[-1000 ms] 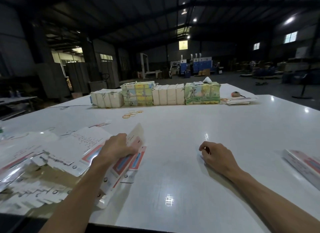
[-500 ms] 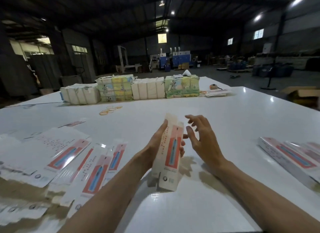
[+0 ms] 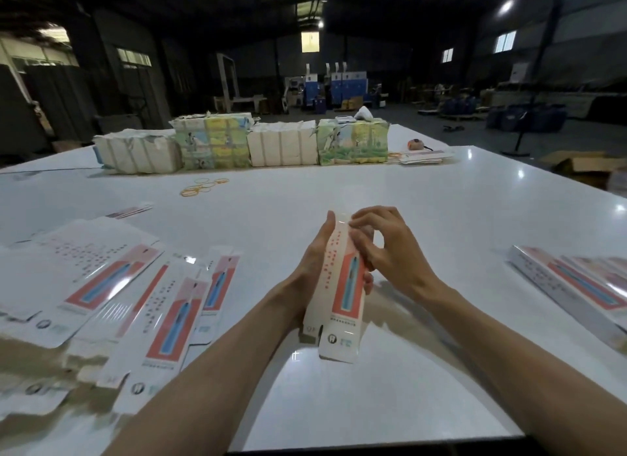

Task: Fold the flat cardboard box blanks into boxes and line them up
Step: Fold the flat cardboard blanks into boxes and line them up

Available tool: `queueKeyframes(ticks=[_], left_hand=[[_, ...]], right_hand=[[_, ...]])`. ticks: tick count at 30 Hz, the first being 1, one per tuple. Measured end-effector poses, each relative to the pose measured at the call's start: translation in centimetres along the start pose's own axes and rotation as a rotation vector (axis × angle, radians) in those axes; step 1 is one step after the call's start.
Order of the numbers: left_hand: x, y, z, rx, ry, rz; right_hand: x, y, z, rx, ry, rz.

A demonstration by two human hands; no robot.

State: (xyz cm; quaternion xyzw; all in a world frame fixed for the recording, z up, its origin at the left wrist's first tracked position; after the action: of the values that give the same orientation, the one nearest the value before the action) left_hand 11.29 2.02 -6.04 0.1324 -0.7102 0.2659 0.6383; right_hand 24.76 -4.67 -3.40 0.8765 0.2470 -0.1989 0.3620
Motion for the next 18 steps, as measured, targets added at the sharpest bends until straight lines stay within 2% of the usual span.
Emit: queueKeyframes(ticks=[5,11,14,18], left_hand=[[-0.1,0.0,0.6,-0.011,0.072,-0.002],[0.6,-0.5,0.6,-0.096,0.061,-0.034],[1.2,-0.5,0.2,-0.182,0.06,-0.042],[1.4,-0.6,0.3,-0.258,0.066,-0.034]], right_hand=[[-1.0,1.4,-0.7,0.064,-0.111,-0.19],[-1.5,2.9,-0.9,0.051,-0.288,-0.366],[-2.1,3.3,-0.7,0.058,-0.302,-0.518],[-2.6,3.7,-0.7,0.027,-0.286,-0.603]])
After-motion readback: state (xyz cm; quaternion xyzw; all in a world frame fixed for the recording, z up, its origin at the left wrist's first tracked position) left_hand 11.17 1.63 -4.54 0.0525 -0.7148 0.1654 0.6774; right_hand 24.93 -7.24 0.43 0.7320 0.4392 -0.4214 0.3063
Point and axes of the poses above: each hand's wrist, its own z-axis away from the middle knuckle, its own y-axis out of the back of the hand, x = y × z, the point moved 3 cm from there along -z, towards the middle knuckle, and after that the axes turned 2 degrees about -z, right-handed, at the moved point
